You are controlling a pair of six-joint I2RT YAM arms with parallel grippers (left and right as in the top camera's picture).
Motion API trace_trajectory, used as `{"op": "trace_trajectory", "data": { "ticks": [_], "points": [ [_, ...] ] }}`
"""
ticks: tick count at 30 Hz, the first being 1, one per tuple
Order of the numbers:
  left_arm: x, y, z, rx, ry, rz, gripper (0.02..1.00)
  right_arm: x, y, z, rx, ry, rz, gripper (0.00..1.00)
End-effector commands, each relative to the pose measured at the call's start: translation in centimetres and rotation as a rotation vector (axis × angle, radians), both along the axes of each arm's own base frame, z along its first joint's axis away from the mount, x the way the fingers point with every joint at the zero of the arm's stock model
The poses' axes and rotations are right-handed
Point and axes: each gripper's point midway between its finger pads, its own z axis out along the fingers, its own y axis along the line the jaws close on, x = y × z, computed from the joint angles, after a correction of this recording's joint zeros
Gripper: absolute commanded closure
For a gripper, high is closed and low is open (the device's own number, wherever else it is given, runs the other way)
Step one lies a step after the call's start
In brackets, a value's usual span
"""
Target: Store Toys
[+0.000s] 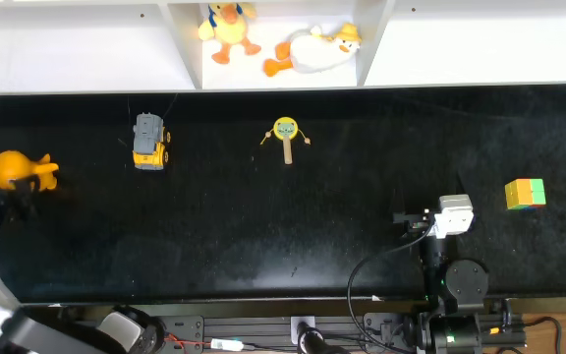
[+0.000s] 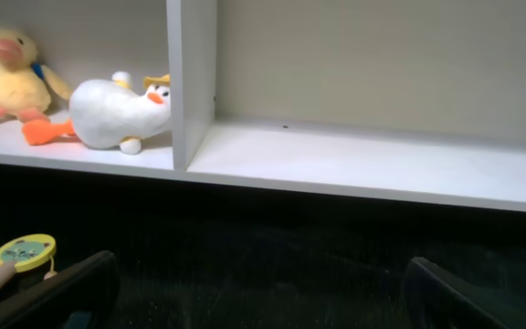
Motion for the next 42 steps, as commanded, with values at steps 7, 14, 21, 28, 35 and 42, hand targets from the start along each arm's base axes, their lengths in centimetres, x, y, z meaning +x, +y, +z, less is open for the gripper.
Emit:
{"op": "trace_trajectory", "data": {
  "ticks": [7,14,21,28,35,42],
  "points": [
    [2.9,1.4,-2.0,0.13,0.074,-0.05,0.286,0.0,0.2,-0.4,0.0,0.002,0.012,0.005],
    [2.7,1.3,-1.8,0.099,0.072,-0.015,0.805,0.0,0.2,-0.4,0.0,0.002,0.012,0.005],
    [2.2,1.0,1.3,0.031,0.098,0.094,0.888,0.0,0.2,-0.4,0.0,0.002,0.012,0.007],
    [5.9,-1.3,6.1,0.071,0.103,0.125,0.866,0.0,0.2,-0.4,0.0,0.002,0.012,0.005],
    [9.7,-4.6,7.6,0.059,0.026,0.186,0.84,0.0,0.2,-0.4,0.0,0.002,0.012,0.005],
    [11.3,-5.1,9.3,0.04,-0.043,0.231,0.842,0.0,0.2,-0.4,0.0,0.002,0.012,0.005]
  ]
}}
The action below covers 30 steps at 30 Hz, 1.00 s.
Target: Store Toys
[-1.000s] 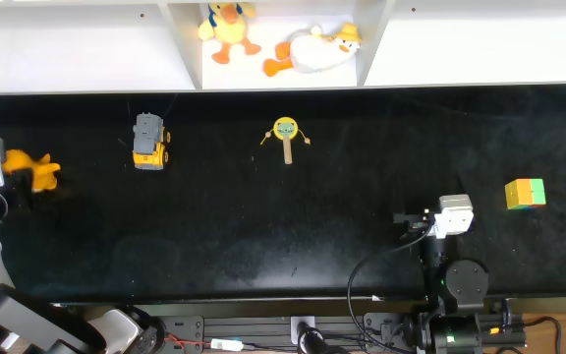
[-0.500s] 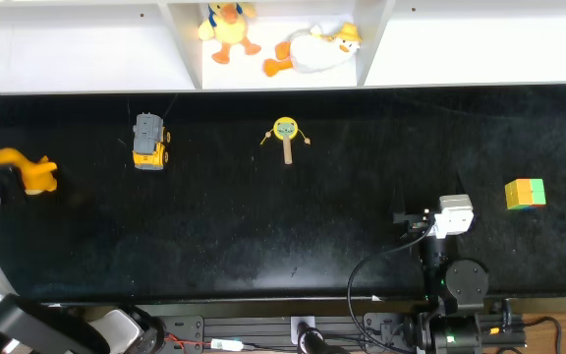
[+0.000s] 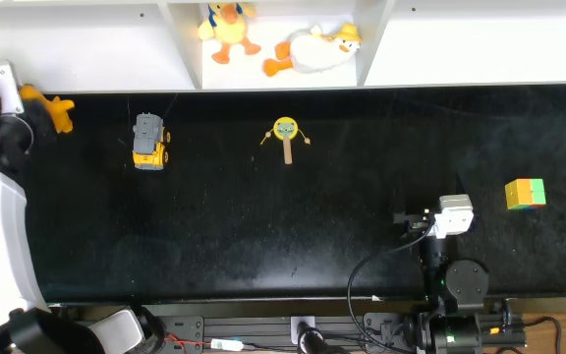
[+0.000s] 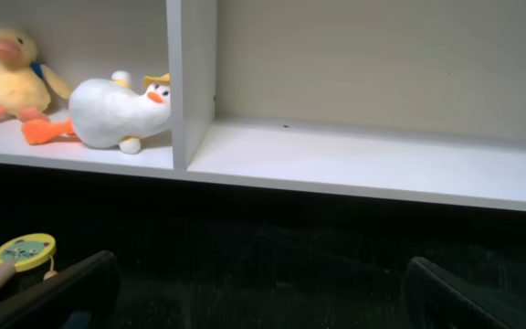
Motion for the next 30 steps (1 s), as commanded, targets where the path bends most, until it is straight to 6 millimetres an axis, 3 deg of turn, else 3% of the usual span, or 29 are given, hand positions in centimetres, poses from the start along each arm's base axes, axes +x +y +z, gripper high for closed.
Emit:
{"op": "trace_trajectory", "data": {
  "ticks": [1,7,11,30],
  "points": [
    [1.0,0.6,3.5,0.002,-0.091,0.082,0.84,0.0,0.2,-0.4,0.001,0.002,0.012,0.007],
    [2.7,1.2,6.0,0.015,-0.142,0.083,0.84,0.0,0.2,-0.4,0.0,0.002,0.012,0.007],
    [3.8,1.7,6.4,0.018,-0.15,0.083,0.84,0.0,0.2,-0.4,0.001,0.002,0.012,0.005],
    [8.2,2.8,2.6,-0.041,-0.153,0.061,0.847,0.0,0.2,-0.4,0.001,0.002,0.012,0.005]
  ]
}}
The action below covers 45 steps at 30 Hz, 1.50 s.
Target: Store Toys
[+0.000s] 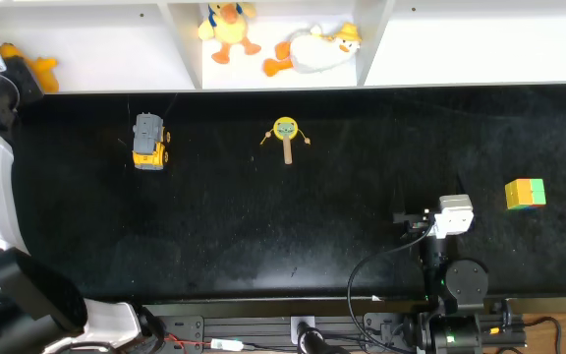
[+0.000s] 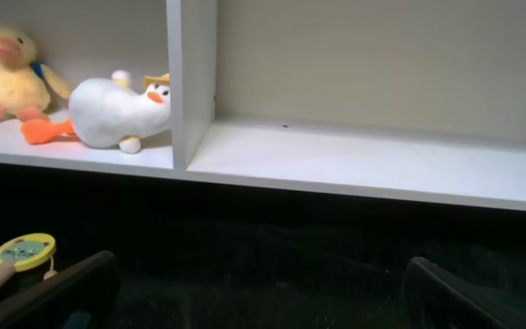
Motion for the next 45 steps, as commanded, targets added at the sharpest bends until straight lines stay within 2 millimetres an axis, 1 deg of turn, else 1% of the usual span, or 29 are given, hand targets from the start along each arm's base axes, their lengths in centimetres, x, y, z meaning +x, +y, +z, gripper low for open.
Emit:
{"op": "trace_trajectory", "data": {
  "ticks": [1,13,26,28,32,38,39,40,41,44,45],
  "points": [
    [1.4,0.1,1.0,-0.013,-0.05,-0.003,0.847,0.0,0.2,-0.4,0.001,0.001,0.012,0.005],
    [2.1,0.2,-1.1,-0.046,-0.023,-0.003,0.844,0.0,0.2,-0.4,0.001,0.002,0.012,0.005],
    [2.7,0.3,-1.2,-0.053,-0.047,0.0,0.836,0.0,0.2,-0.4,0.001,0.001,0.012,0.007],
    [2.8,0.3,-1.1,-0.052,-0.049,0.0,0.822,0.0,0.2,-0.4,0.001,0.002,0.012,0.005],
    [2.8,0.2,-1.1,-0.056,-0.052,-0.005,0.741,0.0,0.2,-0.4,0.001,0.001,0.012,0.005],
    [3.0,0.3,-0.8,-0.049,-0.066,-0.007,0.709,0.0,0.2,-0.4,0.001,0.001,0.012,0.005],
    [3.1,0.3,-0.7,-0.048,-0.069,-0.007,0.665,0.0,0.2,-0.4,0.001,0.001,0.012,0.005],
    [3.2,0.3,-0.6,-0.046,-0.074,-0.007,0.518,0.0,0.2,-0.4,0.0,0.002,0.012,0.005],
    [3.2,0.4,-0.5,-0.044,-0.077,-0.007,0.402,0.0,0.2,-0.4,0.0,0.001,0.012,0.005],
    [3.4,0.3,-0.4,-0.046,-0.087,-0.015,0.154,0.0,0.2,-0.4,0.001,0.001,0.012,0.005],
    [3.4,0.3,-0.4,-0.046,-0.088,-0.016,0.115,0.0,0.2,-0.4,0.001,0.001,0.012,0.005]
  ]
}}
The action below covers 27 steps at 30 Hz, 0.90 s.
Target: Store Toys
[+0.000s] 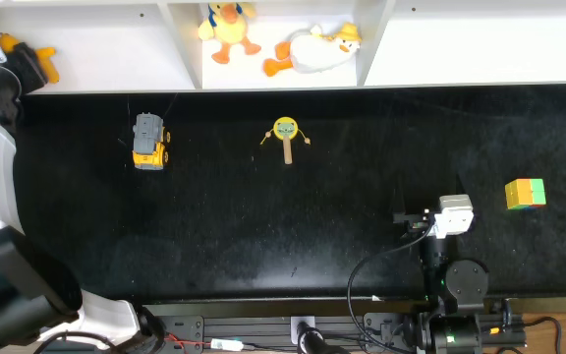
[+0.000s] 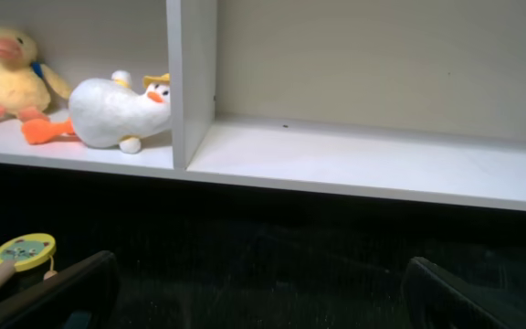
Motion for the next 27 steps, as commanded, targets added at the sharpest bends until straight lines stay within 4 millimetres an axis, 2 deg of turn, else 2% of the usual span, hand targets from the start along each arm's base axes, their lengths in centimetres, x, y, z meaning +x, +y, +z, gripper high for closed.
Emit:
{"op": "trace_trajectory", "data": {
  "ticks": [1,2,10,15,17,18,22,24,27],
  "points": [
    [0.8,-0.3,0.5,-0.008,-0.022,-0.018,0.056,0.0,0.2,-0.4,0.001,0.001,0.011,0.005],
    [0.8,-0.3,0.5,-0.008,-0.022,-0.018,0.02,0.0,0.2,-0.4,0.001,0.001,0.011,0.005],
    [0.3,-1.1,0.7,-0.034,-0.013,-0.045,0.02,0.0,0.2,-0.4,0.0,0.001,0.011,0.007],
    [-2.8,-1.9,1.1,-0.019,0.056,-0.044,0.02,0.0,0.2,-0.4,0.001,0.001,0.011,0.007],
    [-5.2,-2.9,1.3,0.013,0.074,-0.062,0.02,0.0,0.2,-0.4,0.001,0.001,0.011,0.005],
    [-7.2,-3.8,0.8,0.01,0.083,-0.06,0.02,0.0,0.2,-0.4,0.001,0.002,0.011,0.005],
    [-11.3,-6.6,-1.9,-0.061,0.106,-0.047,0.02,0.0,0.2,-0.4,0.0,0.001,0.011,0.007],
    [-12.4,-8.8,-3.6,-0.103,0.122,-0.089,0.02,0.0,0.2,-0.4,0.001,0.001,0.011,0.007],
    [-12.9,-12.3,-5.8,-0.125,0.176,-0.178,0.02,0.0,0.2,-0.4,0.0,0.001,0.011,0.007]
  ]
}}
